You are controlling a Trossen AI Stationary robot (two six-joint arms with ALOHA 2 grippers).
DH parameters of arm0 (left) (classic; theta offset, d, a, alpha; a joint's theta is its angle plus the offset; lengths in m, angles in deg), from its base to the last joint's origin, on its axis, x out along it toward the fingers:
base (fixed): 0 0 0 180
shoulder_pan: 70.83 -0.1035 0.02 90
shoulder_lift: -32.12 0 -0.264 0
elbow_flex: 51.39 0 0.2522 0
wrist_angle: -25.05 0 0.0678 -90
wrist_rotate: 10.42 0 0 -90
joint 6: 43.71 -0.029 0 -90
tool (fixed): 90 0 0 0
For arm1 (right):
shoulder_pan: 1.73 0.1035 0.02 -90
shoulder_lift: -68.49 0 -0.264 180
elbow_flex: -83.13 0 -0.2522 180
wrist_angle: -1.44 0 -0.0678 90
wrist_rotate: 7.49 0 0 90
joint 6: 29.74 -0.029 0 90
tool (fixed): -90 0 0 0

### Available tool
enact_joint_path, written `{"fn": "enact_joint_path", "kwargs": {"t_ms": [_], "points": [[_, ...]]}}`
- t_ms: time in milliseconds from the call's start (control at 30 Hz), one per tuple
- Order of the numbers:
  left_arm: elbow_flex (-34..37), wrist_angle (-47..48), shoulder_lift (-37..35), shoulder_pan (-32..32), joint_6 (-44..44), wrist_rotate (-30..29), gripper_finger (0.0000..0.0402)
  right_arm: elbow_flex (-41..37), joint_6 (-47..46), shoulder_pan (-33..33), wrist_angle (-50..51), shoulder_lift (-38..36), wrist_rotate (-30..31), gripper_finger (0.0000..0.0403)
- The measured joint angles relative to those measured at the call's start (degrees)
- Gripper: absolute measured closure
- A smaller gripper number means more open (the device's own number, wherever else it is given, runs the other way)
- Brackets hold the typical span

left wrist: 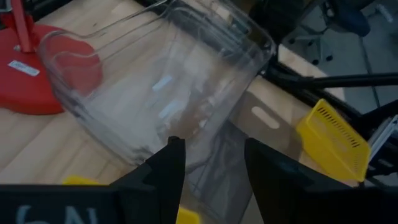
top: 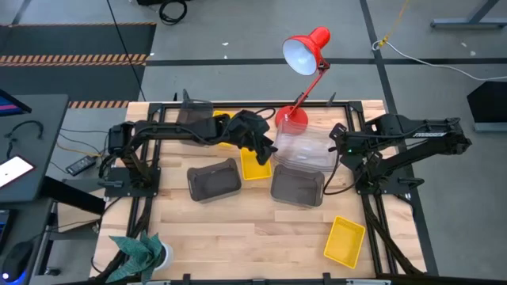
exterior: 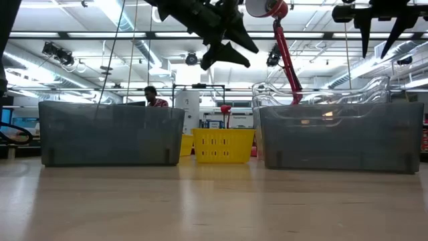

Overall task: Stack baskets by color
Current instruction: Stack the bottom yellow bin on top of the middle yellow bin

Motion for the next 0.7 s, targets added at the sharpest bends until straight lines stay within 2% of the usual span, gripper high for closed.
{"fn": "enact_joint_path", "kwargs": {"t_ms": [167,300,367,567,700], "points": [[0.0,4.9,-2.4,-0.4,-4.8,-1.6,0.0230,0.0,-5.1,0.0,-1.1,-0.2,-1.2,0.0263],[0.0,11.7,-5.4,0.2,-13.6,-7.2,0.0230,0.0,-11.5,0.0,-4.9,-0.5,-5.8,0.0263],[0.0,15.4,-6.6,1.0,-19.4,-10.1,0.0230,0.0,-17.6,0.0,-7.4,-0.7,-6.0,0.0263],[0.0,28.1,-7.1,3.5,-35.8,-10.2,0.0230,0.0,-43.7,0.0,-18.5,-0.8,-5.7,0.0263],[0.0,33.2,-6.5,4.6,-37.5,-10.2,0.0230,0.0,-53.4,0.3,-28.1,-0.5,-10.3,0.0263]]}}
